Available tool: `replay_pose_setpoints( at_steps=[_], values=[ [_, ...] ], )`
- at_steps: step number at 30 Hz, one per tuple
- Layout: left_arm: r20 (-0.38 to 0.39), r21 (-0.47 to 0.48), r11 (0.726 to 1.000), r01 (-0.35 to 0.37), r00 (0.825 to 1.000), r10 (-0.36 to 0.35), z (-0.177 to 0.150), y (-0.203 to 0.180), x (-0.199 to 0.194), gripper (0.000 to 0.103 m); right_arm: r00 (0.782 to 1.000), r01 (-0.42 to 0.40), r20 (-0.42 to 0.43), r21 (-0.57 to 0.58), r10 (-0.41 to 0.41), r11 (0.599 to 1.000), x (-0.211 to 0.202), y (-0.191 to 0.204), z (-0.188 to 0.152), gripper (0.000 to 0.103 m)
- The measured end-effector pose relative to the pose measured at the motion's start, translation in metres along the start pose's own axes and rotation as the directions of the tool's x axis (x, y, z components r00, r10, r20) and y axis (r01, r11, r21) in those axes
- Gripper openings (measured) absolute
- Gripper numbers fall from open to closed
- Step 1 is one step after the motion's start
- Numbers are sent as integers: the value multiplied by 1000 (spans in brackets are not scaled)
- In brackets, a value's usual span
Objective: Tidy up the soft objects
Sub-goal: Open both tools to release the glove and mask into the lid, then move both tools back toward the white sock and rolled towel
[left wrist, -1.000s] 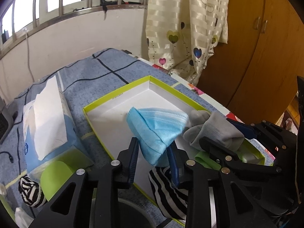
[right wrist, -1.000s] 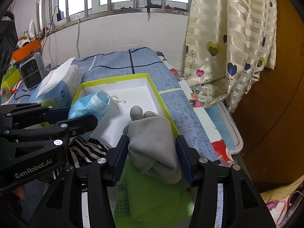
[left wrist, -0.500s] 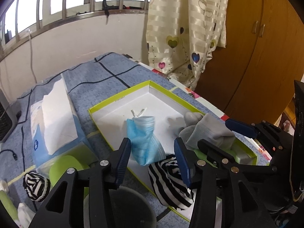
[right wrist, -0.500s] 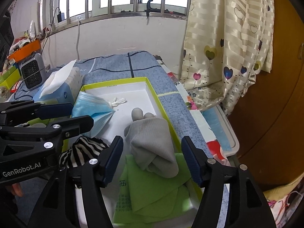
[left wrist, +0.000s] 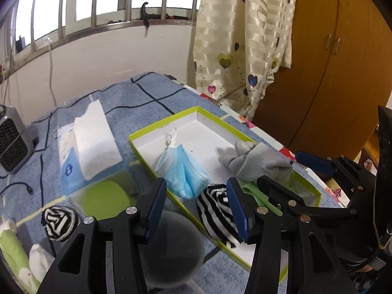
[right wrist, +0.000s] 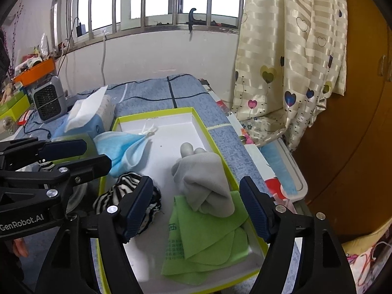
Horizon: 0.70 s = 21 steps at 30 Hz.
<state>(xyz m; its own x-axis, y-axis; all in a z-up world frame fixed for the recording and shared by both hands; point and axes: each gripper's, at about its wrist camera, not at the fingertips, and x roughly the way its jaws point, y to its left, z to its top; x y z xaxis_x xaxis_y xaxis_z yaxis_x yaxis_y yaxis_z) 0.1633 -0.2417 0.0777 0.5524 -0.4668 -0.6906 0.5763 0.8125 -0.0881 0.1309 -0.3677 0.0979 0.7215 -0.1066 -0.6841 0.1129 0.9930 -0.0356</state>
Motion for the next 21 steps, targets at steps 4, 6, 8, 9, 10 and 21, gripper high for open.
replay_pose_setpoints(
  at_steps=[4,6,8,9,10,21],
  values=[
    [16,-5,1000,0,1000,0,-5,1,-14,52,1000,2,8,2,-2,1000,-6,4,-1,76],
    [21,-8,1000,-2,1000,3,-7,2,-19,53,1000,0,13,5,0,1000,-10,5,-2,78],
    [26,-10,1000,-7,1000,7,-9,3,-24,53,1000,0,18,9,0,1000,-13,7,-2,79],
    [29,-13,1000,-8,1000,9,-10,4,-27,53,1000,1,20,11,-1,1000,-15,7,-2,79],
    [34,-14,1000,-9,999,10,-12,4,-30,53,1000,1,23,13,-1,1000,-16,8,-3,79],
    [54,-39,998,-42,998,44,-35,16,-56,54,999,-4,47,36,2,999,-37,16,-9,79]
  ],
)
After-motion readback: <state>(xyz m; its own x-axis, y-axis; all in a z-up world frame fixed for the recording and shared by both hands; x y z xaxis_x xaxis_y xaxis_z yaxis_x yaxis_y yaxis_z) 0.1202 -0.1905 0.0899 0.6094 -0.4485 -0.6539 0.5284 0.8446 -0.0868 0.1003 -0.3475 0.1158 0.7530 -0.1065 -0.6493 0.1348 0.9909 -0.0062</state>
